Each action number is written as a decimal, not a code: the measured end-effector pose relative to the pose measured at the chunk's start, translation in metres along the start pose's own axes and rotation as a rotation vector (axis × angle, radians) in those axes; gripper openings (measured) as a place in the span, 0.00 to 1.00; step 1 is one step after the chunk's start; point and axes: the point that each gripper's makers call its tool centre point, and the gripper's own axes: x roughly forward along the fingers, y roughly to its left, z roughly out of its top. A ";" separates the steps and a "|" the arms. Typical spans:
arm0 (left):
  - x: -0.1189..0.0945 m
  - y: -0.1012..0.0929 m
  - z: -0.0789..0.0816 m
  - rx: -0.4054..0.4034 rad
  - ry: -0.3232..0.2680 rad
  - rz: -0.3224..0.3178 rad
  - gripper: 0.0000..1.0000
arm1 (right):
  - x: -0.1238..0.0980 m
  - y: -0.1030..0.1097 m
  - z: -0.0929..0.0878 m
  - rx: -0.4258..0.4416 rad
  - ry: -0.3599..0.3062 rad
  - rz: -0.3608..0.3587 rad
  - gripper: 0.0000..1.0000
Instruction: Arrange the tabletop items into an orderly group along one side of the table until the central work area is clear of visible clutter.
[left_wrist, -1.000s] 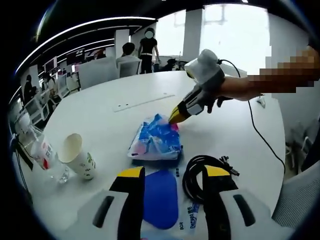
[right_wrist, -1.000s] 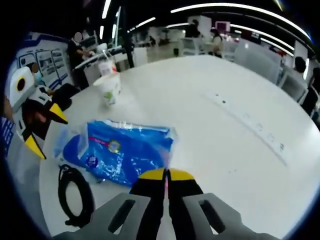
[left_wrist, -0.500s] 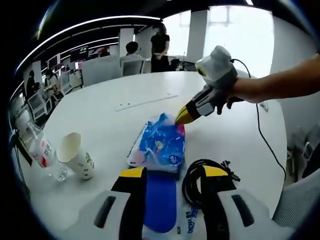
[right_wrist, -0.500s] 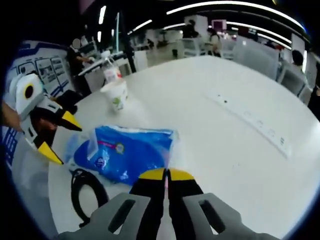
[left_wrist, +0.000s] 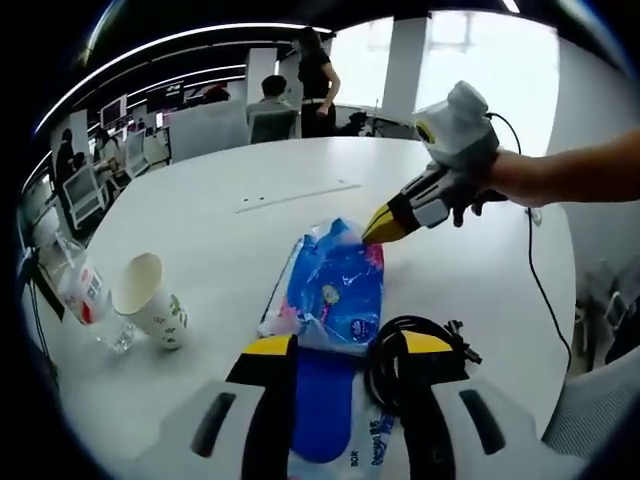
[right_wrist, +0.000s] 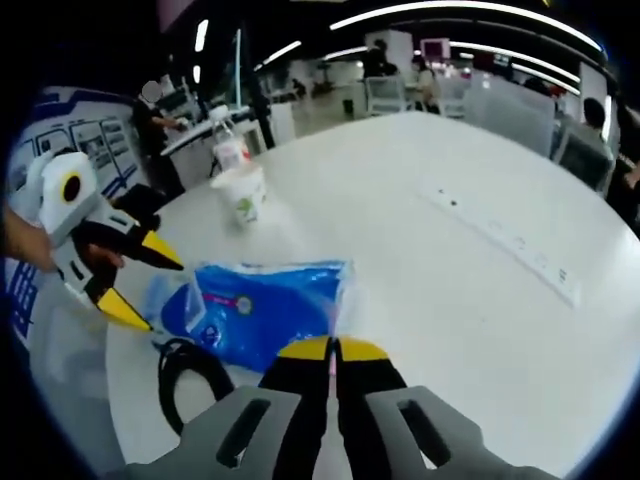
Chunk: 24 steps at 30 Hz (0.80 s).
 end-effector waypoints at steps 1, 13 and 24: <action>0.000 0.000 0.000 -0.001 0.001 0.002 0.37 | -0.001 0.001 0.001 -0.001 -0.004 0.001 0.00; 0.008 0.002 -0.009 -0.004 0.033 0.026 0.32 | -0.008 0.012 -0.005 0.017 -0.019 -0.001 0.00; 0.017 0.010 -0.017 -0.028 0.085 0.059 0.22 | -0.013 0.020 -0.015 0.044 -0.013 0.005 0.00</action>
